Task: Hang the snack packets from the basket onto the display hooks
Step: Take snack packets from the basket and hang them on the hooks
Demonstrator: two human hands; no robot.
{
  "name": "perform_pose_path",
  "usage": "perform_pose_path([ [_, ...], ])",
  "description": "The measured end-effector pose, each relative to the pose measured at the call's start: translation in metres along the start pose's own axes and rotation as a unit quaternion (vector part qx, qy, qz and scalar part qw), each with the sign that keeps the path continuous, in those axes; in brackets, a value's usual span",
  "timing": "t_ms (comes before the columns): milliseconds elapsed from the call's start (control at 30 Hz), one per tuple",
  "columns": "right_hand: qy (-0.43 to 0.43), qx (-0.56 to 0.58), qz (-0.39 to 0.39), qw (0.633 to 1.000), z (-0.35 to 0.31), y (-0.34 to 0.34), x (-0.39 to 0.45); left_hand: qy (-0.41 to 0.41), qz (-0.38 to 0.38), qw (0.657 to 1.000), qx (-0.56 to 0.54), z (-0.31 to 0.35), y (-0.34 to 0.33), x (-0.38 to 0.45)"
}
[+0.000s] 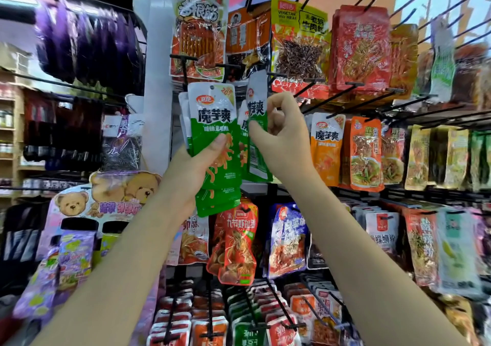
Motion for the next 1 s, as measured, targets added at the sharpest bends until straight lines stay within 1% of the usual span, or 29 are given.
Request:
perform_pose_path([
  [100,-0.015,0.029,-0.029,0.999,0.002,-0.008,0.002,-0.011,0.000,1.000,-0.010,0.001,0.002,-0.001],
  [167,-0.056,0.066,-0.061,0.994,0.005,-0.015,0.001,-0.015,-0.009,1.000,-0.016,0.001,0.002,-0.003],
  [233,-0.079,0.081,-0.070,0.991,0.010,-0.018,0.001,-0.020,-0.017,1.000,-0.013,0.001,0.003,-0.003],
  [367,-0.037,-0.034,-0.050,0.997,0.012,-0.013,0.003,-0.024,-0.028,0.999,-0.014,0.001,0.002,-0.003],
  [433,-0.034,-0.045,-0.053,0.997,0.011,-0.011,0.004,-0.019,-0.032,0.999,-0.010,0.002,0.002,-0.002],
  [533,-0.056,0.034,-0.118,0.991,0.010,-0.014,0.002,-0.004,-0.034,0.999,-0.011,-0.001,0.004,0.000],
  [567,-0.065,0.061,-0.126,0.988,0.011,-0.015,0.002,0.003,-0.029,1.000,-0.010,-0.002,0.005,0.001],
  [600,-0.071,0.080,-0.118,0.987,0.013,-0.014,0.002,0.008,-0.024,1.000,-0.009,-0.002,0.005,0.001],
  [700,-0.068,0.118,-0.047,0.990,0.016,-0.005,0.004,0.020,-0.025,0.999,-0.003,-0.004,0.004,0.003],
  [800,-0.077,0.113,0.004,0.991,0.020,0.011,0.009,0.035,-0.020,0.999,0.006,-0.004,0.005,0.003],
  [867,-0.088,0.089,0.013,0.992,0.024,0.018,0.012,0.043,-0.026,0.999,0.007,-0.004,0.005,0.002],
  [1000,-0.082,0.053,0.019,0.995,0.032,0.019,0.020,0.058,-0.026,0.998,-0.003,-0.001,0.004,0.002],
])
Point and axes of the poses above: each hand's wrist, its own x-axis towards the middle knuckle, its own y-axis out of the back of the hand, z = x × y, the point moved 3 cm from there along x, towards the middle knuckle, and after that the axes turned 8 degrees about -z, right-handed, at the moved point
